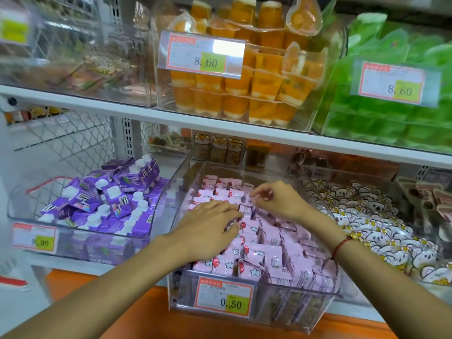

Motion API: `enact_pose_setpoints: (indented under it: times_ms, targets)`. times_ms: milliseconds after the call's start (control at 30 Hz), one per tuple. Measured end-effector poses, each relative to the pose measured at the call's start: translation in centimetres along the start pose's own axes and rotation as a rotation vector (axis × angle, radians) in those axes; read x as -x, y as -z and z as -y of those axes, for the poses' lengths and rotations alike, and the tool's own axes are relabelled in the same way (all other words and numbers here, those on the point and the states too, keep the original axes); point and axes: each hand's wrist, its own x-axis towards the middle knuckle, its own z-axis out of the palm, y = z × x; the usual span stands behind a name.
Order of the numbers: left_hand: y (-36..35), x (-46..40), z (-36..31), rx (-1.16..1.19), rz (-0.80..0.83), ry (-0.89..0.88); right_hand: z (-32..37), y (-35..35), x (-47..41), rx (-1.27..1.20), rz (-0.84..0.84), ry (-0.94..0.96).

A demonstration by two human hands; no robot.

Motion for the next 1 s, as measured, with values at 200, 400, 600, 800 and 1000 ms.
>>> enact_pose_setpoints:
  times_ms: [200,400,600,800,1000]
  targets:
    - [-0.1,0.0,0.1,0.010,-0.009,0.014,0.8,-1.1,-1.7,0.042,0.108,-0.031]
    - [0.0,0.2,0.2,0.008,0.014,0.018,1.2,-0.3,-1.6,-0.201,-0.047,-0.078]
    - [0.1,0.4,0.0,0.037,-0.018,0.012,1.6,1.1,1.8,-0.562,-0.626,-0.112]
    - [1.2,1.3,-1.2,0.369,-0.356,0.062,1.8,1.2,4.6,-1.061,-0.737,-0.325]
    - [2.5,1.8,-2.0,0.315,-0.552,-0.085,2.0,1.0,5.6,-1.364,-0.478,-0.395]
